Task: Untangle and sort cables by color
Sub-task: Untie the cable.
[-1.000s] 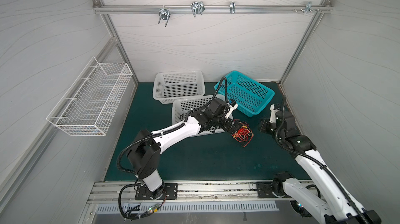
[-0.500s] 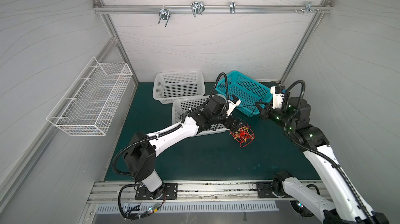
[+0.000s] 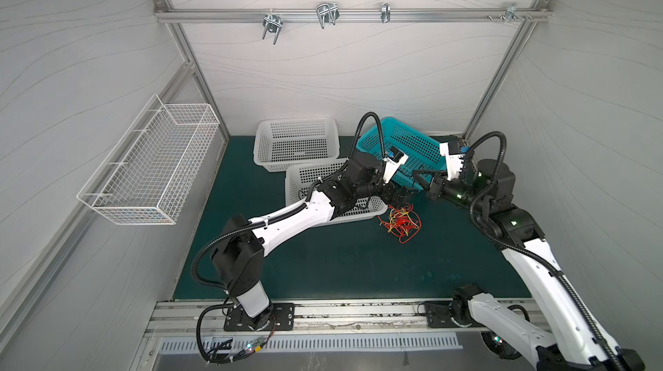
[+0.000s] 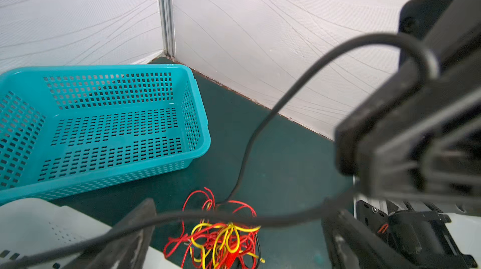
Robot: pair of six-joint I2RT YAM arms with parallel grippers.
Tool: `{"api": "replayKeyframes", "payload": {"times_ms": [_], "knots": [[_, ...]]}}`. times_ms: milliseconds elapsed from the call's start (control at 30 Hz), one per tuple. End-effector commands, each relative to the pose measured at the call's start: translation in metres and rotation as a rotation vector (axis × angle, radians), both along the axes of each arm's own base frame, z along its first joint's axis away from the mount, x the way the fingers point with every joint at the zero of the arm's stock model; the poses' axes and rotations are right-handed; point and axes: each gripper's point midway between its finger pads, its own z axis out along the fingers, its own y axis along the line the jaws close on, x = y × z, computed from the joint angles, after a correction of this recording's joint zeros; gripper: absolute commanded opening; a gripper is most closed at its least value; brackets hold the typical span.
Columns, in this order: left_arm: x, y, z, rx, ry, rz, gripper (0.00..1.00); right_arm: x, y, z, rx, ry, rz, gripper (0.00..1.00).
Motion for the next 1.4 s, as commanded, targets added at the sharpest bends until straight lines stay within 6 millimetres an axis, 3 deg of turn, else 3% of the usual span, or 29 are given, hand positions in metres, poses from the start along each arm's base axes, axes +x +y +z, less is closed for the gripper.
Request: {"api": "replayKeyframes", "payload": {"times_ms": [0,133,300,500,700,867,933,1167,1367], "knots": [[0.008,-0.016,0.027,-0.082,-0.076,-0.017,0.98,-0.007,0.009,0.02,0.06,-0.05,0.062,0.0],[0.011,-0.026,0.022,-0.099,-0.068,-0.023,0.88,-0.01,0.014,0.024,0.096,-0.052,0.091,0.0],[0.014,-0.033,0.02,-0.13,-0.064,-0.02,0.62,-0.012,0.015,0.026,0.121,-0.055,0.095,0.0],[0.016,-0.038,0.02,-0.132,-0.053,-0.022,0.0,-0.007,0.01,0.019,0.105,-0.05,0.053,0.0],[0.025,-0.034,0.027,-0.114,-0.068,0.033,0.0,0.008,-0.011,-0.013,0.024,0.014,-0.106,0.01],[0.037,-0.03,0.038,-0.067,-0.075,0.093,0.0,0.013,-0.044,-0.062,-0.101,0.115,-0.292,0.14],[0.037,-0.03,0.045,-0.065,-0.072,0.094,0.0,0.01,-0.055,-0.081,-0.144,0.151,-0.341,0.24],[0.028,-0.025,0.081,-0.106,-0.08,0.076,0.0,-0.002,-0.078,-0.144,-0.2,0.283,-0.444,0.37],[0.015,-0.008,0.124,-0.154,-0.144,0.077,0.0,0.001,-0.077,-0.176,-0.171,0.357,-0.453,0.43]]}}
